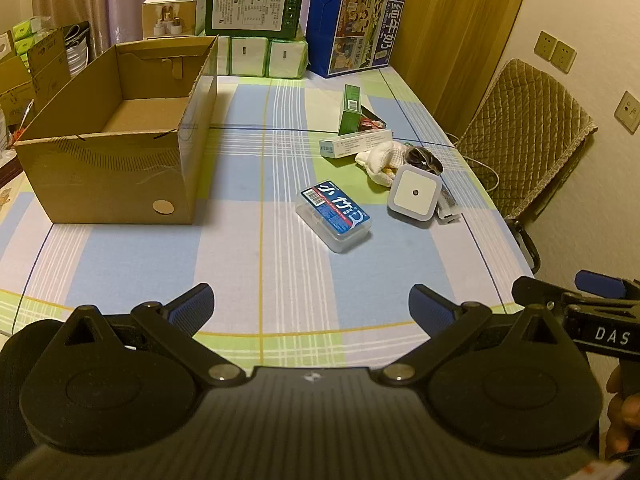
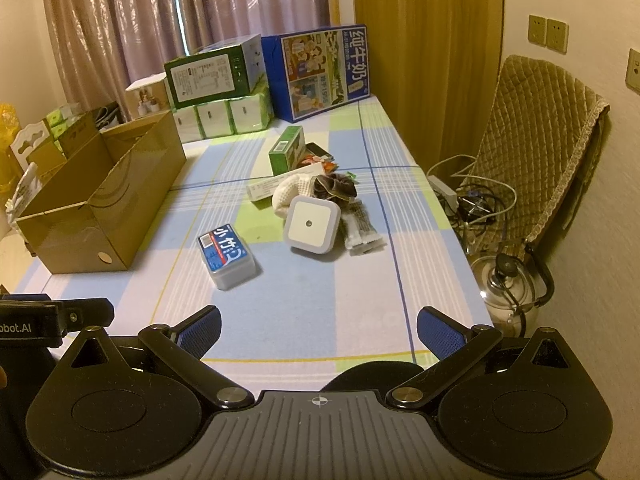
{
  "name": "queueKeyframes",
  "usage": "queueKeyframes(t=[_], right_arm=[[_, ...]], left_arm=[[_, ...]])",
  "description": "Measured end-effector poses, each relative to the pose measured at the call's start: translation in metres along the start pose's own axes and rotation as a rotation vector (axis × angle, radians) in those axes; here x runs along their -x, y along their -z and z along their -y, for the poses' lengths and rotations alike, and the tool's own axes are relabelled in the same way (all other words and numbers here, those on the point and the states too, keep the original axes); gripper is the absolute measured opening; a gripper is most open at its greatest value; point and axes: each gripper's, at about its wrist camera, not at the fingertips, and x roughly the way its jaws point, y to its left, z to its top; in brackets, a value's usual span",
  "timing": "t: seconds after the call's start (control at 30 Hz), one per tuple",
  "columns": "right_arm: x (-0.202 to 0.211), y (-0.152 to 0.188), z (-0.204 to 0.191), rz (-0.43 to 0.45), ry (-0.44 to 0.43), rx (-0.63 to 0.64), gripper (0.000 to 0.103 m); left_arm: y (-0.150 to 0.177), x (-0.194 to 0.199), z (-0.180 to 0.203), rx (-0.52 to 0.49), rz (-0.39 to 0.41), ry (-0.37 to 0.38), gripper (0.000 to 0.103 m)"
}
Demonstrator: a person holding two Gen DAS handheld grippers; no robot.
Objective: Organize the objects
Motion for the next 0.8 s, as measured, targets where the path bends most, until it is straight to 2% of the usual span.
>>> queueKeyframes(t=[0.4,0.57,0.8], right_arm=[[-0.001,0.001,0.001,-0.003,0.0,-0.001,0.101],[-0.002,-0.001,0.003,-0.004,-0.002,-0.006,0.101],[-0.01,-0.006,0.012,-0.002,-0.004,-0.015,0.101]], left_arm=[[0.0,-0.001,0.001,-0.005,-0.002,0.002,0.102],[-0.002,-0.003,-0.002,0.001,-0.003,0.026,0.102],[-0.011,-0.016,-0.001,-0.067,0.005,0.021,0.102]])
